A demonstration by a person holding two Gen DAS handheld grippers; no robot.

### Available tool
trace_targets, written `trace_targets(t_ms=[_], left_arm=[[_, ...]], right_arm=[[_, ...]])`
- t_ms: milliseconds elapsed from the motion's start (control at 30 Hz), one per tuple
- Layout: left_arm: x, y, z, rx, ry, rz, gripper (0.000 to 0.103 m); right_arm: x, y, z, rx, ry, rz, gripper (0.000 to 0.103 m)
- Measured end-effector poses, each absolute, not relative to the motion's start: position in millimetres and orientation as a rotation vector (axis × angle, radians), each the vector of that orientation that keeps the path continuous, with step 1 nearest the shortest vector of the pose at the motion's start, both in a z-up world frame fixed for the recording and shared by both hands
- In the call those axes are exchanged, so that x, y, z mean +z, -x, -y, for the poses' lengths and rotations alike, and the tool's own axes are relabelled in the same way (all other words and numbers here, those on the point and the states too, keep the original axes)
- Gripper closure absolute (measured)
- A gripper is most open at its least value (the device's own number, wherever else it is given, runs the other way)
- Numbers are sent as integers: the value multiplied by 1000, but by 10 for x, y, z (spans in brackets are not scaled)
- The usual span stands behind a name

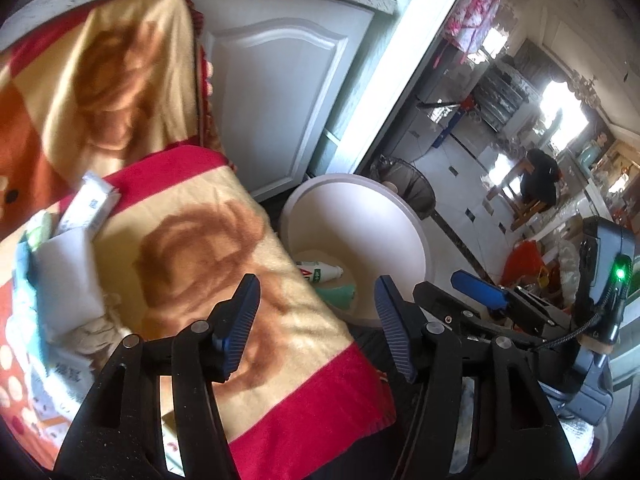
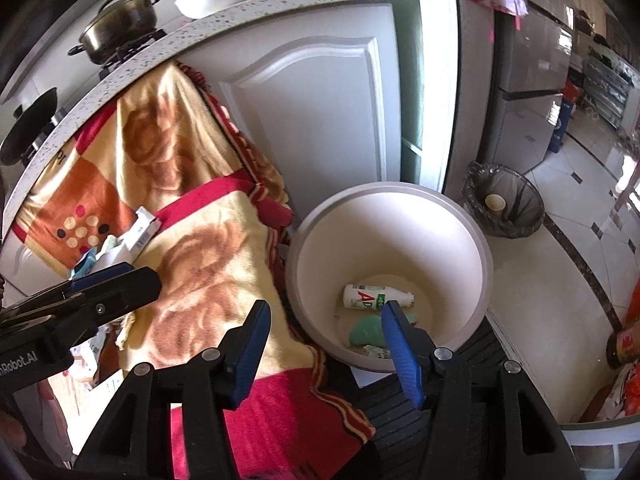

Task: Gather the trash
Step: 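Move both open tools back over the cluttered chair seat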

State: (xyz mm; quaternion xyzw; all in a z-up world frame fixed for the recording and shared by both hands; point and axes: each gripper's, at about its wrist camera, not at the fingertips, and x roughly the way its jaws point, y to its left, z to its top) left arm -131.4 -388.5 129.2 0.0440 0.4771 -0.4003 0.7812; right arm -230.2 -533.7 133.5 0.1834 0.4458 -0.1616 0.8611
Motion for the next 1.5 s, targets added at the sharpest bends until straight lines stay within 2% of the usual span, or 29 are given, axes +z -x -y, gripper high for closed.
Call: trace_targets(t_ms=[267,433,933,1167,1500], left_arm=[[1459,1344,3346,-815,-70,-1009,44],[1531,1327,2889,-780,-38,-1000,39],[1267,1046,1541,-672,75,-1083,32],[871,975,1362,-691,78,-1164,32],[572,716,1474,-721,86,-1225,32]], right_arm=[[1471,2219,4965,-260,-337,-923,40],[1532,2113,4676,-190,-299,-930,40],[1428,1813,3845,39,-254,-995,38],[1192,1759,3510,128,-227,-1074,38],[938,1766,3371,181,-210,-1163,37]])
